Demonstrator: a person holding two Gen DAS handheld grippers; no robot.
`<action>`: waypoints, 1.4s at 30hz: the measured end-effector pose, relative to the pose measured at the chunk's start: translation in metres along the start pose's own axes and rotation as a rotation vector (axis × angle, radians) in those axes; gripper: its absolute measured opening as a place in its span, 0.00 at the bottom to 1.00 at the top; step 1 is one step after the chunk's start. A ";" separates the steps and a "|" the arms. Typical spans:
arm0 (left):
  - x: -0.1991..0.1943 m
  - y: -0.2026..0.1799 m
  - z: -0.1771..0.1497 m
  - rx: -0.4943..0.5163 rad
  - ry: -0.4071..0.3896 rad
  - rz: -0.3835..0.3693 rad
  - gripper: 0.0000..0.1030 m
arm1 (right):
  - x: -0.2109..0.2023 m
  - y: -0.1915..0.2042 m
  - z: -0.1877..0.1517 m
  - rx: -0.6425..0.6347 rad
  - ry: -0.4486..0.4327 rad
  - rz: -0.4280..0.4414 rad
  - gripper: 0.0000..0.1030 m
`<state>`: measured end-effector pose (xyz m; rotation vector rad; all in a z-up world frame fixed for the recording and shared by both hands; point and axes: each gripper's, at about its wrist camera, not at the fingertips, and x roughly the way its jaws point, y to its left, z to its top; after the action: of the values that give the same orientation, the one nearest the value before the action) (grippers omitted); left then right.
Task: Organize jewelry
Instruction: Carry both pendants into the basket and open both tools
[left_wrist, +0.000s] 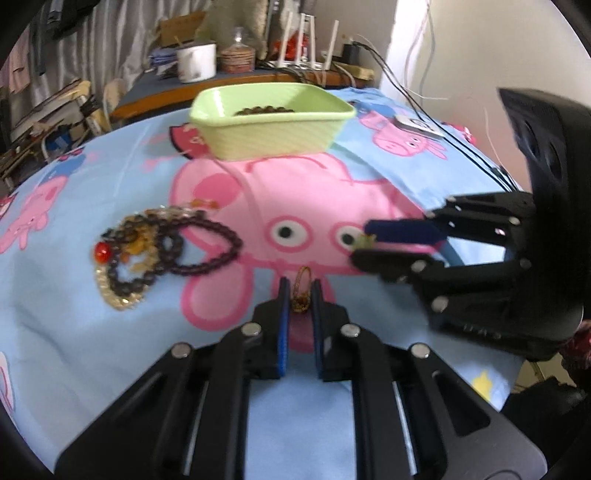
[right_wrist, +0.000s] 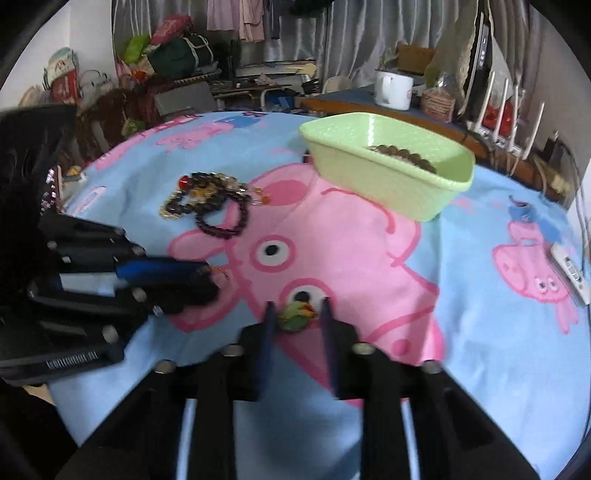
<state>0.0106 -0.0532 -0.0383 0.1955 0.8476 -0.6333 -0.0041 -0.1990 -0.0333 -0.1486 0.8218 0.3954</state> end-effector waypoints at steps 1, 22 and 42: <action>0.001 0.001 0.003 -0.007 -0.003 0.009 0.10 | 0.000 -0.004 0.000 0.021 0.001 0.010 0.00; 0.016 0.008 0.051 -0.064 -0.054 0.007 0.10 | -0.022 -0.050 0.008 0.136 -0.099 -0.045 0.00; 0.047 0.042 0.166 -0.150 -0.177 0.087 0.10 | -0.002 -0.109 0.102 0.157 -0.242 -0.075 0.00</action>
<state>0.1642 -0.1071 0.0319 0.0393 0.7083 -0.4951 0.1075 -0.2715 0.0348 0.0152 0.6033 0.2699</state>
